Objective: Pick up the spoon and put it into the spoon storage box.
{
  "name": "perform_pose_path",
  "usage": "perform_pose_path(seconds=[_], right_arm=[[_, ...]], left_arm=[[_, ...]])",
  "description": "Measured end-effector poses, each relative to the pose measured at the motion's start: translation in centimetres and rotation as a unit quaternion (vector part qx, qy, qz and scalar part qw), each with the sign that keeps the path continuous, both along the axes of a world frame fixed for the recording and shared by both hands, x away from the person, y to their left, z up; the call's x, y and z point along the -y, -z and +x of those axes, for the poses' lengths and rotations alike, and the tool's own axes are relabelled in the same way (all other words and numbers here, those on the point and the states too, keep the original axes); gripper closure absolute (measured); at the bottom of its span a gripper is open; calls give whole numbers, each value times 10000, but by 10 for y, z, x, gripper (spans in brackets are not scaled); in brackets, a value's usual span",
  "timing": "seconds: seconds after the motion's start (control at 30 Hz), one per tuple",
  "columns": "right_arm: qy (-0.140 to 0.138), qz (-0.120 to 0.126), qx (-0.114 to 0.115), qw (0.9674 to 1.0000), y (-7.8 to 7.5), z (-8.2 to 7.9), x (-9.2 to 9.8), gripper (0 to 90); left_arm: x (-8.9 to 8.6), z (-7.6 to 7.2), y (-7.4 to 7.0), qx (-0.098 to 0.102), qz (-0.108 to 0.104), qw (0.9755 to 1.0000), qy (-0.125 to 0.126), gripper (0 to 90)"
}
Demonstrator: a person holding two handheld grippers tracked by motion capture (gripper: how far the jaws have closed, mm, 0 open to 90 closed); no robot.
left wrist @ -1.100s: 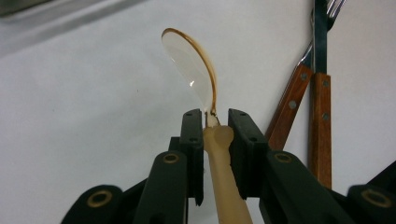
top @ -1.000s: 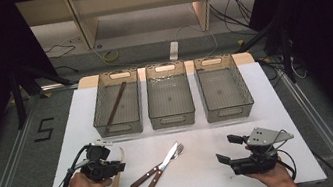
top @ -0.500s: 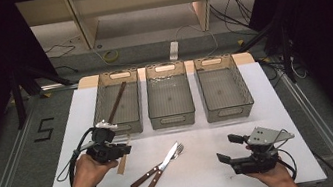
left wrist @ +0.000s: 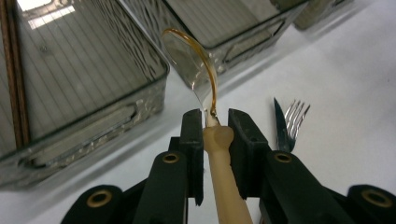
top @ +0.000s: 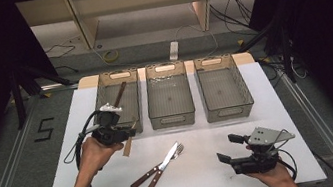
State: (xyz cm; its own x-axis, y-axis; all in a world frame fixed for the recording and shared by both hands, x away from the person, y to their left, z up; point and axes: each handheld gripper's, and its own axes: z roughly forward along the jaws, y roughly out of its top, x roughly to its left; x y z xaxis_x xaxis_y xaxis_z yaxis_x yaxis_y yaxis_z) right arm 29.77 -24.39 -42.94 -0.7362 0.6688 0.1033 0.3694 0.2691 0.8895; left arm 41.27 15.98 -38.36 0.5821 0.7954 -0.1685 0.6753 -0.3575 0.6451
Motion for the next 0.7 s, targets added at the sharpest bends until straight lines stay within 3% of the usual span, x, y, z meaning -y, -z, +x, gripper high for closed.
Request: perform_pose_path(seconds=[0.17,0.4,0.53,0.7], right_arm=[[7,17,19,10000,0,0,1,261],[15,40,16,10000,0,0,1,255],[-10,78,32,10000,0,0,2,247],[7,92,64,9999,-1,0,3,240]], left_arm=[[5,17,-7,113,-90,9999,-3,760],[26,34,-16,202,-59,9998,69,760],[37,44,-17,236,13,9997,112,761],[42,57,-16,213,-51,9998,40,761]])
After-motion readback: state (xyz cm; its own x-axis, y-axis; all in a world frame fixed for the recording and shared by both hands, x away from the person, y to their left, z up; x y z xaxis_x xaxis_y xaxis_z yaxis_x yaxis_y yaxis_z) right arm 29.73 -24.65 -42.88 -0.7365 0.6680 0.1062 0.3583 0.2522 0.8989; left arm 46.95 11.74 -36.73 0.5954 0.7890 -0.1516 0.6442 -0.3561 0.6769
